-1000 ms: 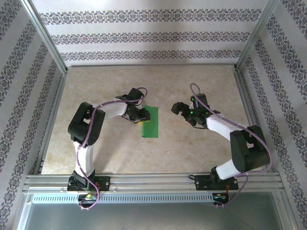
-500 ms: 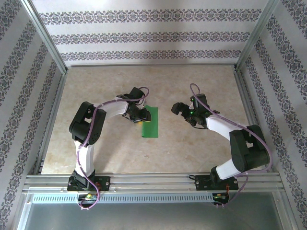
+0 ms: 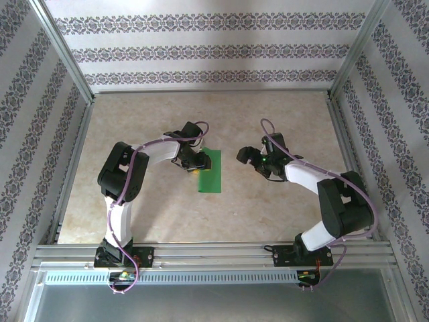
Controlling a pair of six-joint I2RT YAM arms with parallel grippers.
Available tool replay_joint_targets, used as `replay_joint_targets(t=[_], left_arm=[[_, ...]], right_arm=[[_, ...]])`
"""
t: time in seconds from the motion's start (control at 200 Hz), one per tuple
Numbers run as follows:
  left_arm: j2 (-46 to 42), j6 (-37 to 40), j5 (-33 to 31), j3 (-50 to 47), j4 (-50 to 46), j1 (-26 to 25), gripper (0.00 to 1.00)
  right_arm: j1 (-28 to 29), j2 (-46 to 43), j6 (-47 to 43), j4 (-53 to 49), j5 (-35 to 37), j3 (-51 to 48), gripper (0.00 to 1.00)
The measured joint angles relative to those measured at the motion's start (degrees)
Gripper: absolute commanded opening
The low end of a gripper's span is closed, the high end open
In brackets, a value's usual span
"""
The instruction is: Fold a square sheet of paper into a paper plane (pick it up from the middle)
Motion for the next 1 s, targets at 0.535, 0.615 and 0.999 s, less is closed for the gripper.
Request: replay_joint_targets(t=[0.535, 0.615, 0.999], left_arm=[[0.5, -0.59, -0.02, 0.61, -0.7, 0.0, 0.42], [0.61, -1.14, -0.04, 0.76, -0.9, 0.0, 0.42], [0.76, -1.62, -0.04, 0.92, -1.05, 0.0, 0.42]], right_arm=[[7.87, 15.61, 1.7, 1.29, -12.15, 11.8, 0.16], [8.61, 17.53, 2.34, 1.25, -13.0, 12.96, 0.15], [9.64, 20.48, 2.93, 1.25, -14.38, 14.78, 0.15]])
